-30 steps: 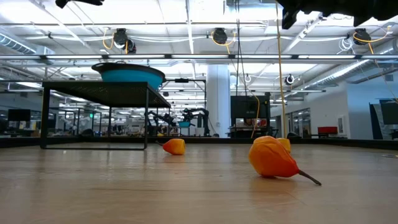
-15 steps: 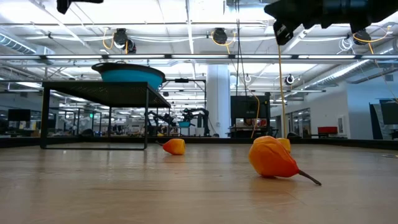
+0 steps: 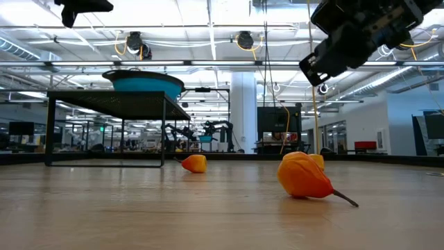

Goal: Pick & Place Fruit
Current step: Put the peach into the blue strainer bowl on the shelf

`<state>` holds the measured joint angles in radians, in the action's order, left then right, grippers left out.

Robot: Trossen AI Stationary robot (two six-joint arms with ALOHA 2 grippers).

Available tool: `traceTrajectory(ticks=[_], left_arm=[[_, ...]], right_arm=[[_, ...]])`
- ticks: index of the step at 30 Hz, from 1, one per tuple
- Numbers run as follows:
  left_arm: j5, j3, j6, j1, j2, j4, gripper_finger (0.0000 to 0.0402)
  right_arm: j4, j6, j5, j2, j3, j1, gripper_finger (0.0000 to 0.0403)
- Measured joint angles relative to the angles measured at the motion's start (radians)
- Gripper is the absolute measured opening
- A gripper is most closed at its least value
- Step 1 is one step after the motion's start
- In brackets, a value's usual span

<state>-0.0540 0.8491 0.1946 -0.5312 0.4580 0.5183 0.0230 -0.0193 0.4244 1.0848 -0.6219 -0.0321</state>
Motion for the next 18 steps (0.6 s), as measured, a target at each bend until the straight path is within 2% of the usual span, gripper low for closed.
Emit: traceTrajectory(ticks=[4, 8, 18], left_arm=[[0.0, -0.036, 0.029, 0.0, -0.026, 0.0, 0.0009], [0.001, -0.053, 0.055, 0.0, -0.042, 0.0, 0.0003], [0.025, -0.054, 0.05, 0.0, -0.042, -0.001, 0.0025]], right_arm=[[-0.137, -0.143, 0.0, 0.049, -0.058, 0.001, 0.0002], [-0.214, -0.296, -0.003, 0.099, -0.083, 0.001, 0.0023], [-0.222, -0.569, -0.059, 0.241, -0.085, -0.042, 0.0137]])
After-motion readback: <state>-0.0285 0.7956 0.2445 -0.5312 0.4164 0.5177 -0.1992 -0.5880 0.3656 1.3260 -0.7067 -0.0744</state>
